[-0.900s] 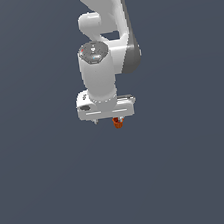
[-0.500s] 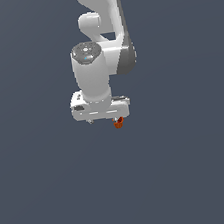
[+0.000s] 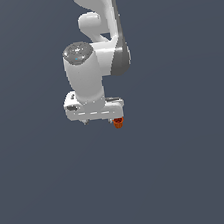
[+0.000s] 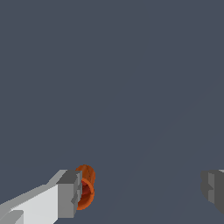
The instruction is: Pick up the object and move it to a goal position.
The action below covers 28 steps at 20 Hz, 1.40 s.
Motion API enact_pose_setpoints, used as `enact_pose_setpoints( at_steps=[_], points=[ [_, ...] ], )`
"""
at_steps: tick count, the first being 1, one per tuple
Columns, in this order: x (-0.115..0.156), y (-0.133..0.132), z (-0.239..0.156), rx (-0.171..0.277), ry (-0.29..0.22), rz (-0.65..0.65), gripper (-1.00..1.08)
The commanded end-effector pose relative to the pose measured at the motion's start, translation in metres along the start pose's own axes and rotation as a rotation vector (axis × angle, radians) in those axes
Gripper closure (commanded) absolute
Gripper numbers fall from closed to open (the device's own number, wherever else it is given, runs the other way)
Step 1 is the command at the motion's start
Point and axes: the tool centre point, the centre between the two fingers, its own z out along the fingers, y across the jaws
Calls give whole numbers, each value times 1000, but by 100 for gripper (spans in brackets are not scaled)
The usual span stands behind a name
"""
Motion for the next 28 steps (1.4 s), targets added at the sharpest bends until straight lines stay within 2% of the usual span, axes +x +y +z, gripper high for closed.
enact_pose_setpoints(
  at_steps=[1,9,19,28],
  points=[
    [-1,-2,2,0,0,4,-92],
    [-18,-22,25,3,1,52,-92],
    [-66,-63,74,9,4,164,-92],
    [-89,-78,92,11,4,213,-92]
  ],
)
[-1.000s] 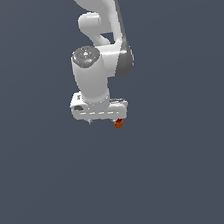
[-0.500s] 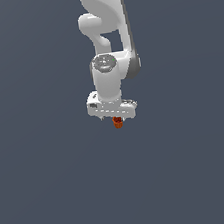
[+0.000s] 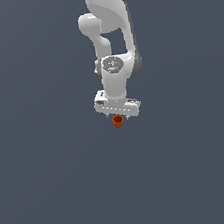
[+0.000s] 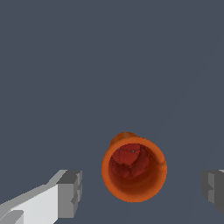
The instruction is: Pick up the object and move it to a goal position.
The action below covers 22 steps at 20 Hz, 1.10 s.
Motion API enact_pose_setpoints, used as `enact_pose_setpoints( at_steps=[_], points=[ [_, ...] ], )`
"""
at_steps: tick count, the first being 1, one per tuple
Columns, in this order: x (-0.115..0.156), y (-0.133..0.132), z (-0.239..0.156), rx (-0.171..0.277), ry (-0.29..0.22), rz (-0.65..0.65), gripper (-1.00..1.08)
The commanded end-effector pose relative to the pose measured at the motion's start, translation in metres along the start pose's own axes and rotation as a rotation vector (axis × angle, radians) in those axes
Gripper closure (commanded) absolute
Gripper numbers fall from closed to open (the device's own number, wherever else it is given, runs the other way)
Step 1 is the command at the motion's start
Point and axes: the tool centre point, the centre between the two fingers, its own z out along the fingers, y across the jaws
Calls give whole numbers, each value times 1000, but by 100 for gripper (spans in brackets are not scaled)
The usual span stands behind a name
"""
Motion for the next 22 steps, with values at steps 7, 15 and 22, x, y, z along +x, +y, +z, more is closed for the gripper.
enact_pose_setpoints(
  at_steps=[7,15,22],
  points=[
    [-3,-1,7,0,0,4,-92],
    [-4,-1,42,0,1,7,-92],
    [-4,-1,52,0,1,8,108]
  ],
)
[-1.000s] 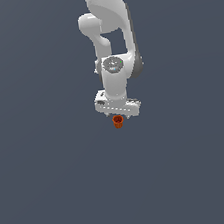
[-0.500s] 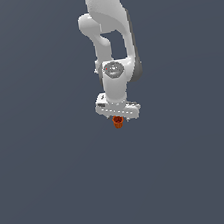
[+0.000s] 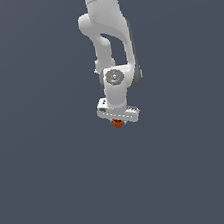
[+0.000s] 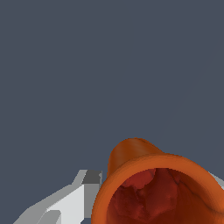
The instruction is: Pick up the object and move it to a goal position.
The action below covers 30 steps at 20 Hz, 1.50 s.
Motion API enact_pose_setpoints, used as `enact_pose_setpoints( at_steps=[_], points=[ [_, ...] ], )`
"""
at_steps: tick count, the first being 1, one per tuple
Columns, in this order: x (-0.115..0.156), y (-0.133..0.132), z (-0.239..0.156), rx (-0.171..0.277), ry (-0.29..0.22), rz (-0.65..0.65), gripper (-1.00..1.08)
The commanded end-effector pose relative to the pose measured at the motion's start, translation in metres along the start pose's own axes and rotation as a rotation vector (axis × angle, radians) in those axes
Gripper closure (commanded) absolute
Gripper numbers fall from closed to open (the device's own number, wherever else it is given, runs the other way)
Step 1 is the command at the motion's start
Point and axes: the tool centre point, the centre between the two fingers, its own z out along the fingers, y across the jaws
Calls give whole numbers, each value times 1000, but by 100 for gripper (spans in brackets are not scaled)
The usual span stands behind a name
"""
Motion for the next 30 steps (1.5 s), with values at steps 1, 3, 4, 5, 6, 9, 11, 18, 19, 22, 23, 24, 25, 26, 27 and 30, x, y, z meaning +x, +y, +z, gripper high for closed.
enact_pose_setpoints(
  at_steps=[1,3,4,5,6,9,11,18,19,22,23,24,25,26,27,30],
  points=[
    [0,0,1,0,1,0,108],
    [0,0,1,0,1,0,108],
    [0,0,1,0,1,0,108],
    [0,0,1,0,1,0,108],
    [0,0,1,0,1,0,108],
    [0,0,1,0,1,0,108],
    [1,0,0,1,2,0,108],
    [5,15,-17,1,2,0,108],
    [7,19,-22,1,2,0,108],
    [12,34,-39,1,1,0,108],
    [14,40,-45,1,1,0,108],
    [16,46,-53,1,1,0,108],
    [18,53,-60,1,1,0,108],
    [21,60,-68,1,1,0,108],
    [23,67,-77,2,1,0,108],
    [31,91,-104,2,1,0,108]
  ],
)
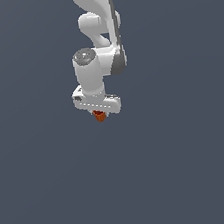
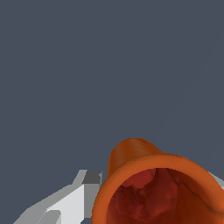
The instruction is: Pick up the object and move it to a goal position.
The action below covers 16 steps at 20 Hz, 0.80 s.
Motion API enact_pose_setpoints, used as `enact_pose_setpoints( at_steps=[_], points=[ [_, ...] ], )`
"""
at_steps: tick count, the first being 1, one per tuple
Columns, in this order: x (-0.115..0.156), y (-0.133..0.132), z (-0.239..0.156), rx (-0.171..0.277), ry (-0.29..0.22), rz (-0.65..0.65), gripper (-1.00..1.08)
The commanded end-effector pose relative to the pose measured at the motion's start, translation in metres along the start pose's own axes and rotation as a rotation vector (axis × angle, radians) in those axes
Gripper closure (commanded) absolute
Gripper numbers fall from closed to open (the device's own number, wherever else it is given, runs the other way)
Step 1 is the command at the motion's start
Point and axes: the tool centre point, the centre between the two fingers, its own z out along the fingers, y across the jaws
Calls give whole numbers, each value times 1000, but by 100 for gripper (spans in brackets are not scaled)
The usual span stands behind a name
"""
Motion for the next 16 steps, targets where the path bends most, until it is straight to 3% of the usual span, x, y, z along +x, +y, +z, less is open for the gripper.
enact_pose_setpoints(
  at_steps=[1,9,16],
  points=[
    [7,19,-23,1,1,0,108],
    [26,66,-76,0,0,0,108],
    [34,84,-97,-1,0,0,108]
  ],
)
